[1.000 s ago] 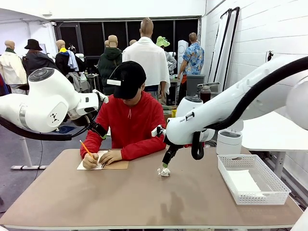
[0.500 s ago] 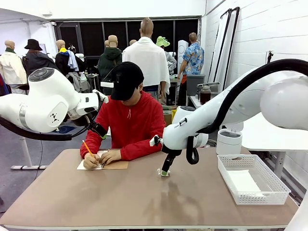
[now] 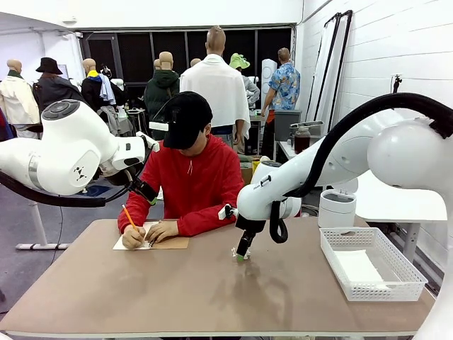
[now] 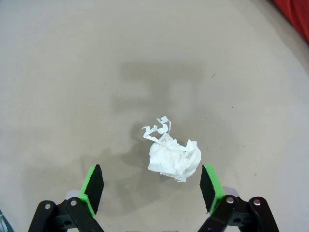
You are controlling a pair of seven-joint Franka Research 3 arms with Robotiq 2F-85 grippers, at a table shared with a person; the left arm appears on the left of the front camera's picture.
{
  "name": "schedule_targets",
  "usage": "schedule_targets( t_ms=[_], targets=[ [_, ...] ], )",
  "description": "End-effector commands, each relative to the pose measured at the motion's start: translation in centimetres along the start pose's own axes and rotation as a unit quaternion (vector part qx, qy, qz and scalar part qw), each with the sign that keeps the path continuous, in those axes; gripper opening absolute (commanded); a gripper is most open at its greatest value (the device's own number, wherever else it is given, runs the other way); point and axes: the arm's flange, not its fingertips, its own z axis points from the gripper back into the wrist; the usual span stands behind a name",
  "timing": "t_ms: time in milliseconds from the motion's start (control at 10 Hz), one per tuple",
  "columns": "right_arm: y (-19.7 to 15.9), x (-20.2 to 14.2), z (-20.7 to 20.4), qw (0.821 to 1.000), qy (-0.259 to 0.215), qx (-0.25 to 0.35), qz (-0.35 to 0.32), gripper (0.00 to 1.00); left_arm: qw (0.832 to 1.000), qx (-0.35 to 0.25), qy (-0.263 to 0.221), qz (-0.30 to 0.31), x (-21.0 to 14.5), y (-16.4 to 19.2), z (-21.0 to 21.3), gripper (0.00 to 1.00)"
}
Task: Sort the paper based on its condition.
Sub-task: If a person hands you a paper, place it in the Organizing basket , and if it's crumpled, put it in the Trash can.
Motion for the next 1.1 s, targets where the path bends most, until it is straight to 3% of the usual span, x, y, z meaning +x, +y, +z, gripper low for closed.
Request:
schedule_targets(
  t_ms=[0, 1000],
  targets=[
    [-1.2, 0.6, -0.2, 1.0, 0.011, 0.002, 0.01, 1.0, 1.0, 0.0, 0.0, 0.0, 0.0, 0.0, 0.0, 1.0],
    [-3.0, 1.7, -1.9, 0.999, 0.034, 0.011, -0.005, 1.0, 1.0, 0.0, 0.0, 0.0, 0.0, 0.0, 0.0, 1.0]
  ],
)
